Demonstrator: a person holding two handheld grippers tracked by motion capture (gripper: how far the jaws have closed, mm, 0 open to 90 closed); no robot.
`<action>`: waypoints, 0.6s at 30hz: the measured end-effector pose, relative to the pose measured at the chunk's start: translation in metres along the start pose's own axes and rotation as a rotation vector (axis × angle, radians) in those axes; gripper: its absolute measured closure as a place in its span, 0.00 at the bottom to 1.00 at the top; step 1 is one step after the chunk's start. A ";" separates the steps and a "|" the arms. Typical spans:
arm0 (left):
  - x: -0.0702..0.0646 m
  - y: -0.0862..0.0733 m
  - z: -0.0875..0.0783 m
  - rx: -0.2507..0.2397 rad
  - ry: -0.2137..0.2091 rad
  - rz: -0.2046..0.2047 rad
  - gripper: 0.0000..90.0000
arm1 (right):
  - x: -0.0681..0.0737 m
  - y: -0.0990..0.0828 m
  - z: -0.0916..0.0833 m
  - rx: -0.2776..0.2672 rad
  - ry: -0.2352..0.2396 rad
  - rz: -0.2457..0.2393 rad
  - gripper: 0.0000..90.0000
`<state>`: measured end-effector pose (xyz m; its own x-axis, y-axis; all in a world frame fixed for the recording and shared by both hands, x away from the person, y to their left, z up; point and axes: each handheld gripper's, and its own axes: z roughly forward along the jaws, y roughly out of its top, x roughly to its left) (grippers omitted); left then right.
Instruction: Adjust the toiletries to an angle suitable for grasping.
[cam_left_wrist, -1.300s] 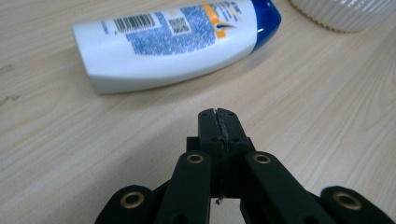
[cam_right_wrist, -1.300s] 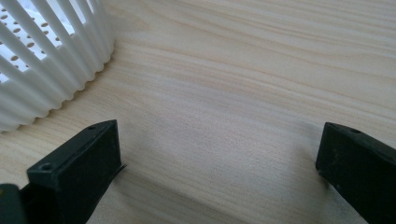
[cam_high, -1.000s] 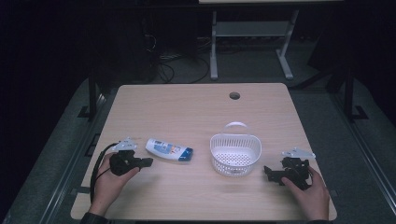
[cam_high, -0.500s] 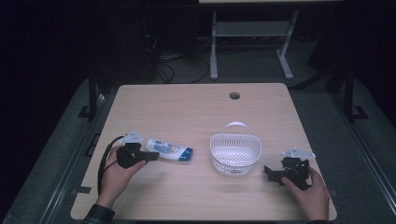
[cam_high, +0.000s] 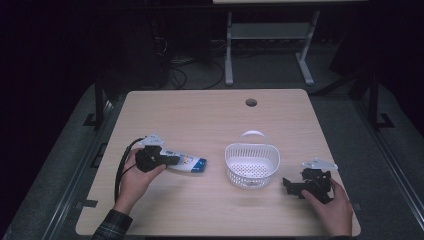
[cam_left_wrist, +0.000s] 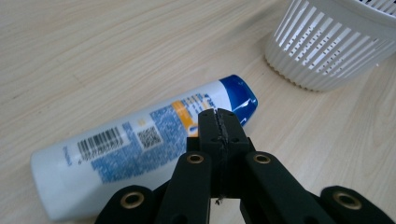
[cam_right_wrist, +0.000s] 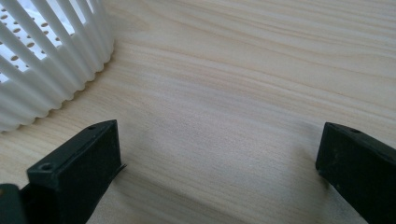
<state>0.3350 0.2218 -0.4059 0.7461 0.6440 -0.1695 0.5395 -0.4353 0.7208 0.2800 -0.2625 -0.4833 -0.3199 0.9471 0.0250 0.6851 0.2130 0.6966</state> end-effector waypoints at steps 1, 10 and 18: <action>0.000 0.003 0.004 -0.001 0.000 0.001 1.00 | 0.000 0.000 0.000 0.000 0.000 0.000 0.00; 0.009 0.018 0.017 -0.005 0.013 0.008 1.00 | 0.000 0.000 0.000 0.000 0.000 0.000 0.00; 0.023 0.026 0.027 0.000 0.033 0.003 1.00 | 0.000 0.000 0.000 0.000 0.000 0.000 0.00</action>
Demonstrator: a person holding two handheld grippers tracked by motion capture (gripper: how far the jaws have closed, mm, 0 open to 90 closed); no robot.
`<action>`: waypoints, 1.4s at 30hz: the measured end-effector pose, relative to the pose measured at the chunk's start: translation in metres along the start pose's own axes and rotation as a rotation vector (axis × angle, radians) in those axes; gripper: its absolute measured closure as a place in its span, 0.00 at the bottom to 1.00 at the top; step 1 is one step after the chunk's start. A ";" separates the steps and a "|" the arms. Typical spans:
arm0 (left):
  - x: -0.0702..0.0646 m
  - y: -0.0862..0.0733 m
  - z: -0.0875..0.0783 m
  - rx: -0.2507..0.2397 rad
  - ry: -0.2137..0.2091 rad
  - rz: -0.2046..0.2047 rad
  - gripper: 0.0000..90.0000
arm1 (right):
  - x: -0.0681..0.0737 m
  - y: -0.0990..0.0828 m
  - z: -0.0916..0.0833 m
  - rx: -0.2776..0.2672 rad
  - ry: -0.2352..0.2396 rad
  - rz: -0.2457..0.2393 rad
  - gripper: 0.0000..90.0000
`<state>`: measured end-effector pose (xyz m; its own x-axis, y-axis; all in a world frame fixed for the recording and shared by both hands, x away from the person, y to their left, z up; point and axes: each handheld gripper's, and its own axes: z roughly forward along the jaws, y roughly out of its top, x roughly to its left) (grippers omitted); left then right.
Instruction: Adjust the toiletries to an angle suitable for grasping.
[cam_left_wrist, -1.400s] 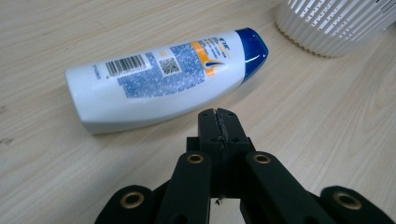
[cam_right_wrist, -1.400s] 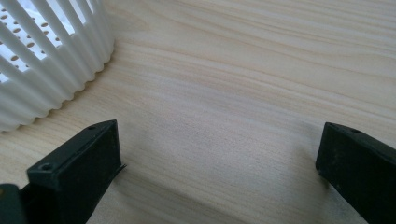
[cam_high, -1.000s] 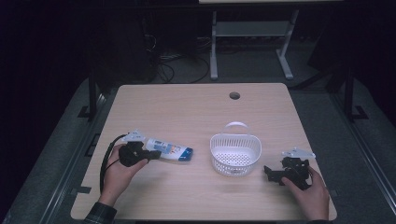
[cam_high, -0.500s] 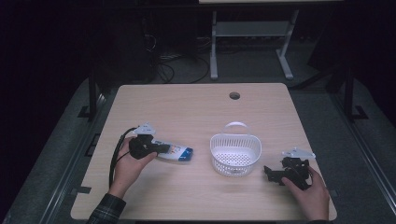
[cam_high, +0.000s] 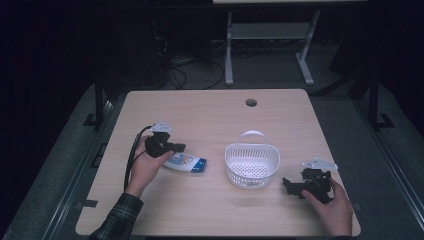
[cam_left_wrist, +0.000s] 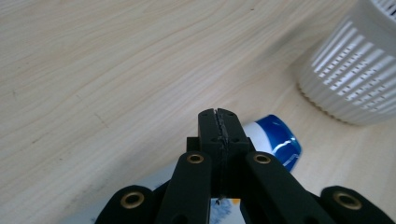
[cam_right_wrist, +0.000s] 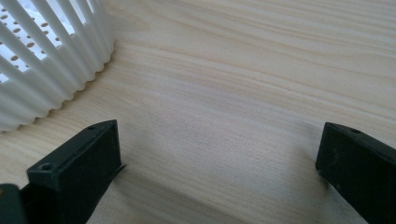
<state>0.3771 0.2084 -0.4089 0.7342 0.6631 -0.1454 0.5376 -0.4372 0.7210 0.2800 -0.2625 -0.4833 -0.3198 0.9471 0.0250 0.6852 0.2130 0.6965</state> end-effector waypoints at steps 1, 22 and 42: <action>0.004 0.001 0.002 0.000 0.009 -0.002 1.00 | 0.000 0.000 0.000 0.000 0.000 0.000 0.00; 0.059 -0.021 0.007 0.086 0.155 -0.069 1.00 | 0.000 0.000 0.000 -0.001 0.000 0.000 0.00; 0.058 -0.037 -0.003 0.119 0.151 -0.076 1.00 | 0.000 0.000 0.000 -0.001 0.000 0.000 0.00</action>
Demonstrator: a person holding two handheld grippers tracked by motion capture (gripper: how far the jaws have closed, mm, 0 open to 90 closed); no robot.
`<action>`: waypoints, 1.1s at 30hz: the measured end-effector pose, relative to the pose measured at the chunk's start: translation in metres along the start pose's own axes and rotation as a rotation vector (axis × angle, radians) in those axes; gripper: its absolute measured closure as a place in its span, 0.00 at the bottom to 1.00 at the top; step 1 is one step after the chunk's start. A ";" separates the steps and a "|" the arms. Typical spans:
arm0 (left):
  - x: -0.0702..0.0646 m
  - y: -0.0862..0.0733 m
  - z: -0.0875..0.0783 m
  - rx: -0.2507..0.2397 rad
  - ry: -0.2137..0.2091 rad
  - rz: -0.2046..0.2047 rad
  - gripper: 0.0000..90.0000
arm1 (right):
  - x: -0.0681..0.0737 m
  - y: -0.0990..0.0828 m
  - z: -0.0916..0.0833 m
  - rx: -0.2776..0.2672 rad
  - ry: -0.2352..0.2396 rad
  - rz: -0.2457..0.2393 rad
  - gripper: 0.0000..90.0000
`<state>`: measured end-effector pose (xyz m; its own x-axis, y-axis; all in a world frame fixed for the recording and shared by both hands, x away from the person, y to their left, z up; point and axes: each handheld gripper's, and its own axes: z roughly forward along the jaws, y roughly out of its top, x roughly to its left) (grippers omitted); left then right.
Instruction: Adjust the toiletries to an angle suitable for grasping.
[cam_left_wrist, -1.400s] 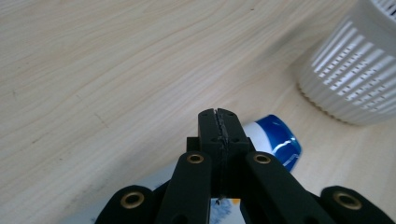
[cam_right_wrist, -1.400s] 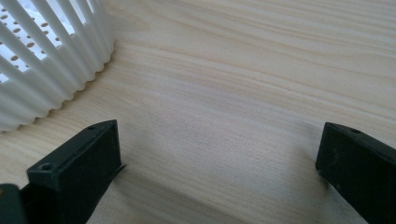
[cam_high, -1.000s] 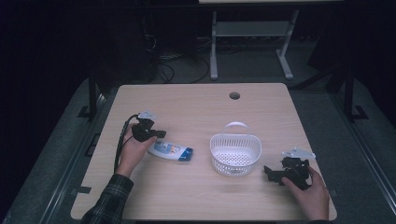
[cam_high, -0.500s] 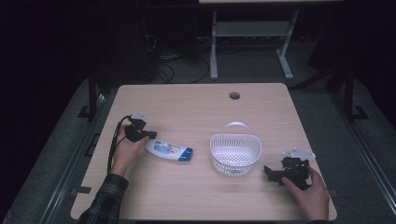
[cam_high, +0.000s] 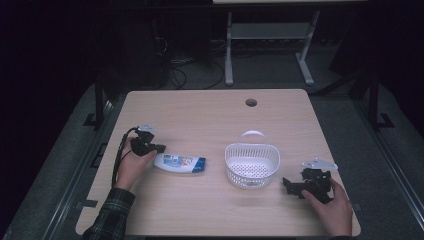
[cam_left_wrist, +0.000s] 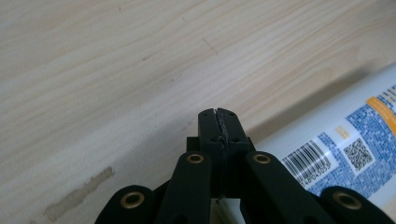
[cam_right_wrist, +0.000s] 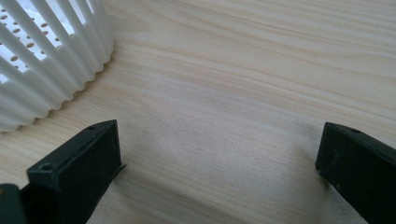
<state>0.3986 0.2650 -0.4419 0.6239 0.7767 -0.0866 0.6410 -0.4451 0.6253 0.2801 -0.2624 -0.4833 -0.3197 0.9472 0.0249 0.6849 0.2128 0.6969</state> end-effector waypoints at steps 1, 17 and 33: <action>0.000 -0.002 -0.001 0.002 0.001 -0.001 1.00 | 0.000 0.000 0.000 0.000 0.000 0.000 0.00; -0.016 -0.019 -0.011 0.042 -0.011 0.017 1.00 | 0.000 0.000 0.000 0.000 0.000 0.000 0.00; -0.033 -0.048 -0.035 0.052 -0.031 0.017 1.00 | 0.000 0.000 0.000 0.000 -0.001 0.002 0.00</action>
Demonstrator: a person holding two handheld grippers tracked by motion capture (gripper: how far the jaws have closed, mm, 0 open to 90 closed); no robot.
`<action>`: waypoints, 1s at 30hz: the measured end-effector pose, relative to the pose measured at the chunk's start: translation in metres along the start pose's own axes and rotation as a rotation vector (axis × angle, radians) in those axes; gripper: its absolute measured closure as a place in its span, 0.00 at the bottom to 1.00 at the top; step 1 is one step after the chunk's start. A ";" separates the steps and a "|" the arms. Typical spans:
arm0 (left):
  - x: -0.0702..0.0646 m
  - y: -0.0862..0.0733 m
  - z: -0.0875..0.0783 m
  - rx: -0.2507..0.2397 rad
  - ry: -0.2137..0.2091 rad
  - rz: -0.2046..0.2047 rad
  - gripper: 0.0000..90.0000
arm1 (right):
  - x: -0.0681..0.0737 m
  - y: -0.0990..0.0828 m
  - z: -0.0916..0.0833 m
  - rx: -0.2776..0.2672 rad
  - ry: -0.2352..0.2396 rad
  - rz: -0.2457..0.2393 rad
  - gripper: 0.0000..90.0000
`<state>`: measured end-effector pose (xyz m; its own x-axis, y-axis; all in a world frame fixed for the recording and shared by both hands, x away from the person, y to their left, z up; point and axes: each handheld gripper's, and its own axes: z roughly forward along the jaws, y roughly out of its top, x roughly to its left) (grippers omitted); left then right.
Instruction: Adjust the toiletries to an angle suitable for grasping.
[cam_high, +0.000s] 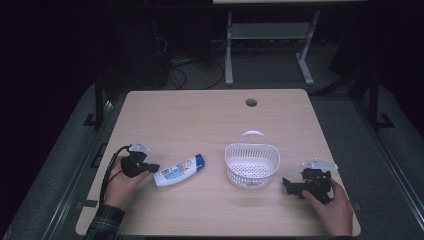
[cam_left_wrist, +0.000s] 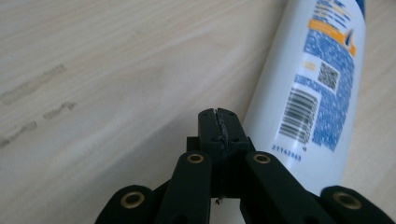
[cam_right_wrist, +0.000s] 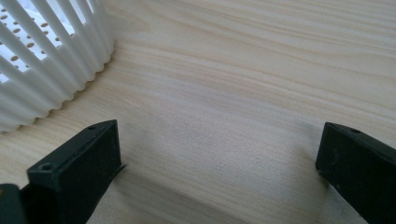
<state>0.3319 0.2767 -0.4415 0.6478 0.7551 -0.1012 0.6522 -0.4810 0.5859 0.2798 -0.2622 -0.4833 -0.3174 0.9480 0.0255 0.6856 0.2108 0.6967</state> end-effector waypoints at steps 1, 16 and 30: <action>-0.002 -0.002 -0.001 0.002 -0.003 0.001 1.00 | 0.000 0.000 0.000 0.000 0.000 0.000 0.00; -0.022 -0.018 -0.010 0.003 -0.037 0.019 1.00 | 0.000 0.000 0.000 0.000 0.000 0.000 0.00; -0.044 -0.026 -0.013 0.019 -0.076 0.052 1.00 | 0.000 0.000 0.000 0.000 -0.001 0.000 0.00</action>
<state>0.2811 0.2617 -0.4424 0.7083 0.6933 -0.1326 0.6240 -0.5272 0.5768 0.2796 -0.2621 -0.4833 -0.3169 0.9481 0.0250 0.6857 0.2108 0.6967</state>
